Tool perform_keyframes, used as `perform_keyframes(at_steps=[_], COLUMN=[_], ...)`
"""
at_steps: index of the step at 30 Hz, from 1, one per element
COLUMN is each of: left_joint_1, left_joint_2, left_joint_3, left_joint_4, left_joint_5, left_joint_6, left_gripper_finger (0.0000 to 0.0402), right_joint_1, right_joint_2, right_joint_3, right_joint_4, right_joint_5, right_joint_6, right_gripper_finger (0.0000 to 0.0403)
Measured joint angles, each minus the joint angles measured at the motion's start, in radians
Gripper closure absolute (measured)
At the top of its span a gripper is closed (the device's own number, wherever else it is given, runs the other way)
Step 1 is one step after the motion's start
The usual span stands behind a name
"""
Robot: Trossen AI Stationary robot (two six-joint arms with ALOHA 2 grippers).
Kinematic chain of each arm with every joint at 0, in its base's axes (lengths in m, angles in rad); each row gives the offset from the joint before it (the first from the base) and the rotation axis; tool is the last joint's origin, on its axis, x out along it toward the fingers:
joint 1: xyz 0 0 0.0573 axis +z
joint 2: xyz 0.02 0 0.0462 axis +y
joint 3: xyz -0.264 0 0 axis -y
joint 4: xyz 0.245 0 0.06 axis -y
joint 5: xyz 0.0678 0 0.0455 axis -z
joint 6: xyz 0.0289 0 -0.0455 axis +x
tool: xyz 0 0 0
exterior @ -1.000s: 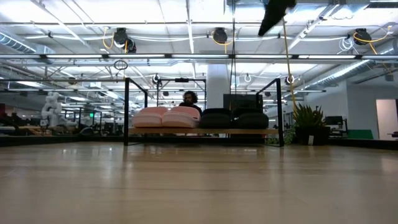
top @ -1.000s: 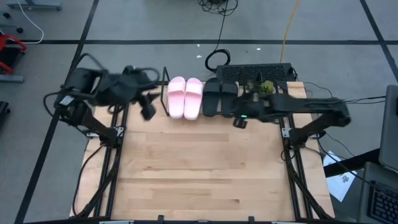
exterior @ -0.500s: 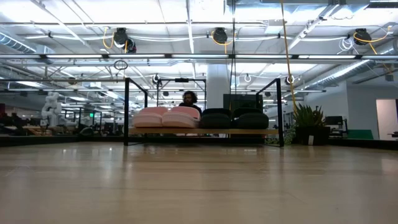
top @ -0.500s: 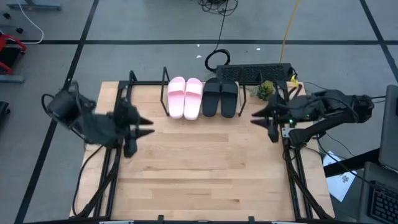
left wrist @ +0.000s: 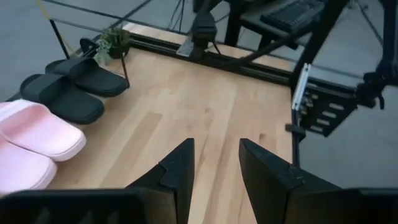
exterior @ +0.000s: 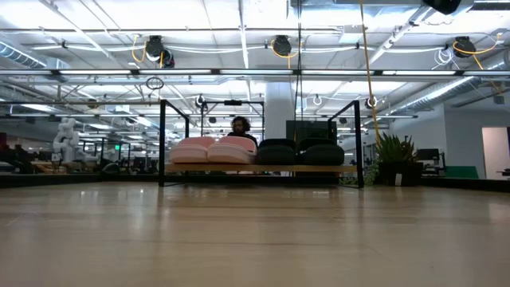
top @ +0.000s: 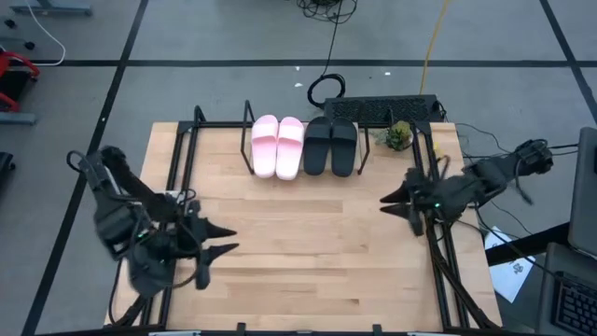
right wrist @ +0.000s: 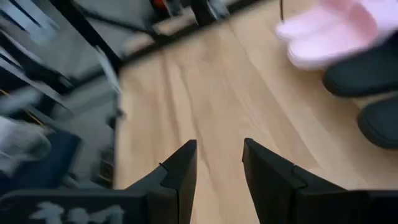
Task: Pick and place slides into the shelf
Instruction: Return to Home Position
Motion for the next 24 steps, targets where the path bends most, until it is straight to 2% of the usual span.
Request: perform_keyframes(at_steps=[3, 6, 11, 14, 17, 20, 24], left_joint_1=[0.056, 0.141, 0.338, 0.466, 0.570, 0.652, 0.717], left_joint_2=[-0.062, -0.141, -0.358, -0.487, -0.612, -0.707, -0.799], left_joint_3=[-0.163, -0.321, -0.558, -0.664, -0.726, -0.770, -0.810], left_joint_4=[0.203, 0.433, 0.709, 0.746, 0.732, 0.718, 0.710], left_joint_5=[0.042, 0.176, 0.412, 0.533, 0.594, 0.654, 0.744], left_joint_6=[0.105, 0.306, 0.575, 0.675, 0.696, 0.700, 0.724], left_gripper_finger=[0.0273, 0.0273, 0.0273, 0.0273, 0.0273, 0.0273, 0.0273], right_joint_1=[0.000, 0.000, 0.000, -0.001, -0.014, -0.041, -0.067], right_joint_2=[-0.130, -0.247, -0.387, -0.444, -0.490, -0.534, -0.594], right_joint_3=[-0.102, -0.198, -0.296, -0.306, -0.306, -0.305, -0.285], right_joint_4=[0.137, 0.228, 0.219, 0.223, 0.236, 0.232, 0.193], right_joint_5=[-0.002, -0.003, -0.004, -0.001, 0.038, 0.098, 0.101], right_joint_6=[-0.054, -0.095, -0.088, -0.136, -0.234, -0.314, -0.386], right_gripper_finger=[0.0284, 0.0284, 0.0284, 0.0284, 0.0284, 0.0284, 0.0284])
